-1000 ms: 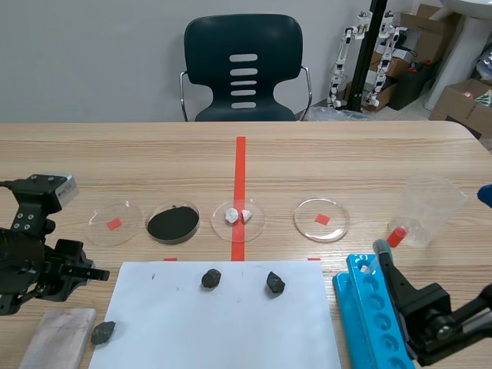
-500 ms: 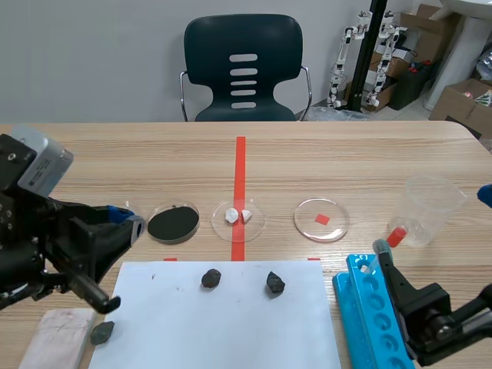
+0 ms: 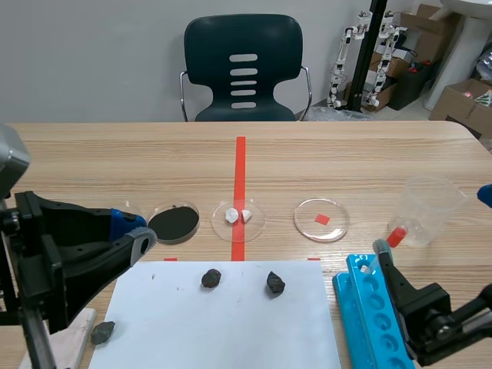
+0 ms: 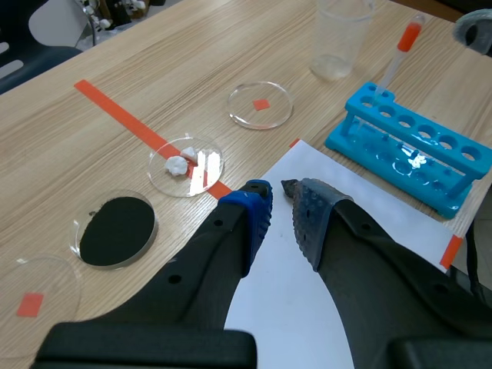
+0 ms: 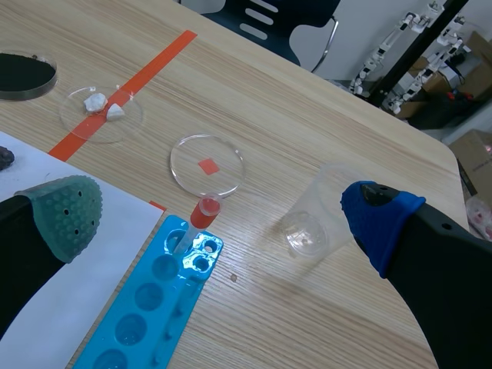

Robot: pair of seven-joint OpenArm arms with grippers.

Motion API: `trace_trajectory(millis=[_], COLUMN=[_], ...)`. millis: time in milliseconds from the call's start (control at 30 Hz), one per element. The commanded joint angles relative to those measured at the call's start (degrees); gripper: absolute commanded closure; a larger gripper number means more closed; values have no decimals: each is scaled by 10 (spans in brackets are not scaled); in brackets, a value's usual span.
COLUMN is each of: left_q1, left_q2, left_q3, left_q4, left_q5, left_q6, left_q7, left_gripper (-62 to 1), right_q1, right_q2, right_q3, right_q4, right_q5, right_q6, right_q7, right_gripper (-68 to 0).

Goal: Rub the mineral on the streak plate

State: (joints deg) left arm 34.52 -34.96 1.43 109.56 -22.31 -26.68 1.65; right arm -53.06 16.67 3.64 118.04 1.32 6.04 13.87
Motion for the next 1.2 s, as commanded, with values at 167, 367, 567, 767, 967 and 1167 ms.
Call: trace_trajectory(millis=[167, 367, 567, 767, 967, 1167], left_q1=[14, 13, 13, 13, 13, 13], left_q2=[-3, -3, -3, -3, -3, -3], left_q3=[-3, -3, -3, -3, -3, -3], left_q4=[25, 25, 25, 25, 25, 25], left_q5=[13, 36, 38, 38, 37, 37], left_q6=[-1, -1, -1, -1, -1, -1], left_q7=[-8, -8, -8, -8, -8, -8], left_gripper=[-113, -113, -113, -113, -113, -113], right_q1=[1, 1, 1, 1, 1, 1], right_q2=[0, 0, 0, 0, 0, 0], right_q3=[2, 2, 2, 2, 2, 2], right_q4=[10, 10, 10, 10, 10, 10], right_q5=[4, 4, 4, 4, 4, 4], right_q6=[-2, -2, -2, -2, -2, -2], right_q7=[8, 8, 8, 9, 9, 9], right_gripper=[-679, -679, -679, -679, -679, -679])
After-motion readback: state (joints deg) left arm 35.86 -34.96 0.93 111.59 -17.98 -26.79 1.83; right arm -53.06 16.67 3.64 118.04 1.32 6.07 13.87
